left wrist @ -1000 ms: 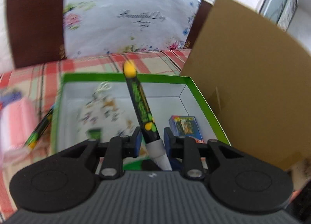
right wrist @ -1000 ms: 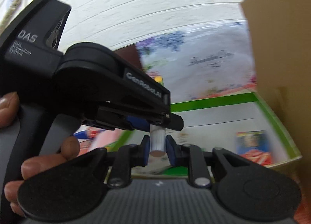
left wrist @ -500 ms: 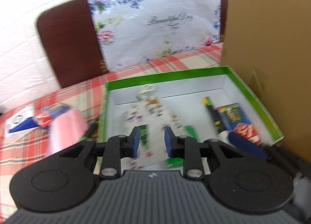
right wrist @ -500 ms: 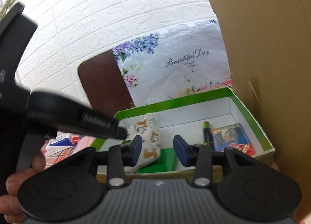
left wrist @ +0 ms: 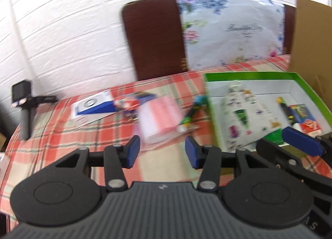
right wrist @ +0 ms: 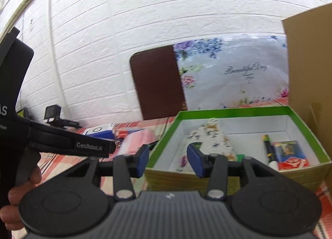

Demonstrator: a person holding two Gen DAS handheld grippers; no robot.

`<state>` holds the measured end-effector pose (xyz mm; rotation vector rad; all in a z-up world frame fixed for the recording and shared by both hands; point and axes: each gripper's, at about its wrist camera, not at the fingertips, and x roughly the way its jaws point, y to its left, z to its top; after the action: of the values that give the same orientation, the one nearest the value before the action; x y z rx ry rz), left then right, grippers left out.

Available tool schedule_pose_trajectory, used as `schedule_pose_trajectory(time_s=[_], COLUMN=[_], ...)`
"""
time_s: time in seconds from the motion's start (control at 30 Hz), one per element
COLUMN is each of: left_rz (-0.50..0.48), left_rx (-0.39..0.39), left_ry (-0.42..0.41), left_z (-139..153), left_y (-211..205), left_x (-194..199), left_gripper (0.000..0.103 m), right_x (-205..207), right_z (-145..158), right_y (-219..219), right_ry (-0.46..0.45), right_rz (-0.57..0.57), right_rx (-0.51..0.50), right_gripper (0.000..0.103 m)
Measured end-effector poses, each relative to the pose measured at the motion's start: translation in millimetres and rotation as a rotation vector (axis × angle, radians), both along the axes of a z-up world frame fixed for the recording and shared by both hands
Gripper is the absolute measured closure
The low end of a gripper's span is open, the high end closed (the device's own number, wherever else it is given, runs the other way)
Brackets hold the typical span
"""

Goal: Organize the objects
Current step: 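Reach to the pink-striped zip bag and grasp it with the right tool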

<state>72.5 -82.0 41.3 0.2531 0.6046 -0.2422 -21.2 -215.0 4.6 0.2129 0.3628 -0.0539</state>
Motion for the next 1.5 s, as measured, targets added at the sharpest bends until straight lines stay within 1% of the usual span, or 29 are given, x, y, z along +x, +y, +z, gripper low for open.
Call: schedule_pose_trajectory(time_s=[0.03, 0.2, 0.3, 0.47, 0.63, 0.7, 0.8, 0.87, 0.9, 0.97, 1.0, 1.03, 1.1, 1.17, 1.23, 1.27, 1.3, 1.33, 1.4, 1.43, 1.5], left_rz=[0.018, 0.081, 0.115, 0.17, 0.246, 0.274, 0.312, 0.331, 0.336, 0.337, 0.334, 0.329, 0.321, 0.318, 0.32, 0.322, 0.326, 0.33, 0.333, 0.331, 0.322], left_rx=[0.0, -0.008, -0.015, -0.035, -0.049, -0.064, -0.091, -0.111, -0.123, -0.144, -0.148, -0.15, -0.162, -0.178, -0.198, -0.208, -0.219, -0.229, -0.243, -0.249, -0.263], left_ry=[-0.004, 0.004, 0.012, 0.037, 0.079, 0.102, 0.133, 0.148, 0.156, 0.161, 0.158, 0.156, 0.156, 0.156, 0.154, 0.153, 0.15, 0.147, 0.145, 0.144, 0.142], left_z=[-1.1, -8.9, -15.2, -30.5, -49.8, -57.0, -67.3, -71.7, -73.2, -75.0, -74.6, -74.5, -74.0, -73.6, -72.2, -71.6, -70.4, -69.2, -66.4, -65.2, -62.1], left_y=[7.2, 37.5, 51.8, 80.2, 112.0, 124.2, 141.5, 149.9, 153.5, 158.8, 159.9, 162.3, 166.3, 172.2, 178.3, 181.6, 184.4, 186.8, 189.3, 190.2, 191.5], left_x=[0.4, 4.6, 8.4, 19.1, 34.1, 40.2, 48.5, 52.2, 54.2, 56.1, 55.6, 56.8, 56.9, 57.9, 58.1, 60.0, 60.2, 61.1, 62.6, 62.6, 59.9], left_gripper=[0.045, 0.042, 0.036, 0.036, 0.036, 0.036, 0.036, 0.036, 0.036, 0.036, 0.036, 0.036, 0.036, 0.036, 0.036, 0.036, 0.036, 0.036, 0.036, 0.036, 0.036], right_x=[2.7, 11.3, 16.2, 25.6, 42.7, 54.6, 84.0, 118.6, 139.6, 182.9, 205.1, 227.9, 262.1, 286.7, 290.7, 288.5, 283.0, 277.9, 265.2, 257.7, 240.3], right_z=[-0.8, -3.8, -6.0, -11.1, -24.3, -26.8, -18.9, -6.9, -1.9, 4.3, 4.9, 2.4, -4.6, -19.3, -26.9, -29.1, -29.9, -31.4, -31.5, -32.0, -33.0], right_y=[6.2, 37.5, 53.1, 76.8, 94.6, 99.8, 100.5, 94.5, 91.7, 83.8, 78.3, 71.0, 54.5, 42.0, 52.6, 58.5, 65.9, 71.4, 84.9, 89.2, 94.1], right_ry=[0.006, 0.034, 0.055, 0.092, 0.166, 0.187, 0.196, 0.211, 0.232, 0.273, 0.309, 0.353, 0.423, 0.53, 0.552, 0.553, 0.543, 0.549, 0.54, 0.539, 0.549], right_rz=[0.013, 0.074, 0.106, 0.155, 0.207, 0.221, 0.224, 0.215, 0.211, 0.17, 0.151, 0.134, 0.079, 0.09, 0.089, 0.093, 0.134, 0.193, 0.217, 0.232, 0.296], right_rx=[-0.008, -0.057, -0.083, -0.121, -0.128, -0.146, -0.168, -0.16, -0.17, -0.195, -0.196, -0.188, -0.131, -0.044, -0.129, -0.153, -0.171, -0.148, -0.167, -0.149, -0.065], right_gripper=[0.06, 0.059, 0.059, 0.059, 0.059, 0.058, 0.054, 0.049, 0.044, 0.04, 0.03, 0.024, 0.021, 0.021, 0.018, 0.019, 0.043, 0.043, 0.043, 0.043, 0.043])
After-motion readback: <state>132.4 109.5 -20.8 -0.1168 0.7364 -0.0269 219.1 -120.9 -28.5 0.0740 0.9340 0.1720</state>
